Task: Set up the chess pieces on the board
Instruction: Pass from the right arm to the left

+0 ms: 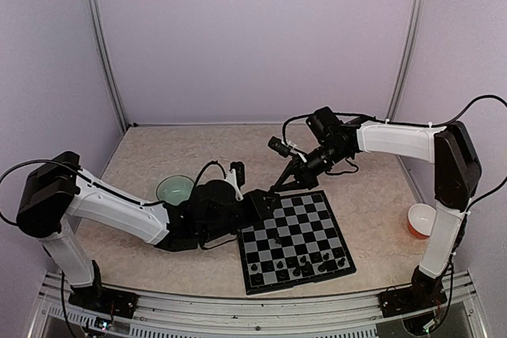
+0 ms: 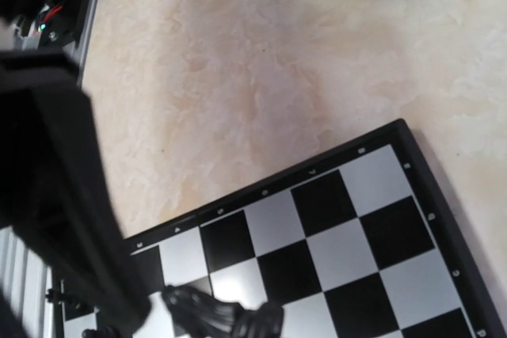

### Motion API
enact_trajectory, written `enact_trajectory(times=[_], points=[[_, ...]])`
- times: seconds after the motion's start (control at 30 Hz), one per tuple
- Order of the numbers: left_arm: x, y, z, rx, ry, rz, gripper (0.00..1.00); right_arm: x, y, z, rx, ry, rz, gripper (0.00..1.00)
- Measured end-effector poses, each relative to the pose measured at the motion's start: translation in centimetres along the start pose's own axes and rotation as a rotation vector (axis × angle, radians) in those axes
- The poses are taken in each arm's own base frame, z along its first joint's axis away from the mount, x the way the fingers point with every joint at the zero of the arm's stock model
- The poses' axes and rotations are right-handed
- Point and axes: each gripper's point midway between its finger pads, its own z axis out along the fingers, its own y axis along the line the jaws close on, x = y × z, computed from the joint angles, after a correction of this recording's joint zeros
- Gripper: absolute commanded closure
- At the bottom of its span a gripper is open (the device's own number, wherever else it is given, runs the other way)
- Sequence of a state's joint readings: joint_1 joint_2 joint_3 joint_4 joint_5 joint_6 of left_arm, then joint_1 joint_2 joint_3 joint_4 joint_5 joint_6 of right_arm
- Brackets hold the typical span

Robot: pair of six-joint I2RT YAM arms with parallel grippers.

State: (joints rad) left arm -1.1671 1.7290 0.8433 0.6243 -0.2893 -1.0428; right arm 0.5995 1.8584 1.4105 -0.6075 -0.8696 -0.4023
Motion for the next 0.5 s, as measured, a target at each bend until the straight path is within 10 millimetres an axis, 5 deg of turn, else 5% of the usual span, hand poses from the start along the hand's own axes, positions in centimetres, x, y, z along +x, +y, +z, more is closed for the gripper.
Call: enact_trajectory(times=[0.17, 0.5], points=[[0.8, -0.5, -0.8, -0.014, 0.026, 0.011, 0.57, -0.1, 0.1, 0.0, -0.006, -0.004, 0.000, 0.96], [-0.7, 0.2, -0.6, -0.041, -0.006, -0.006, 0.60, -0.2, 0.4, 0.0, -0.024, -0.013, 0.000, 0.95]])
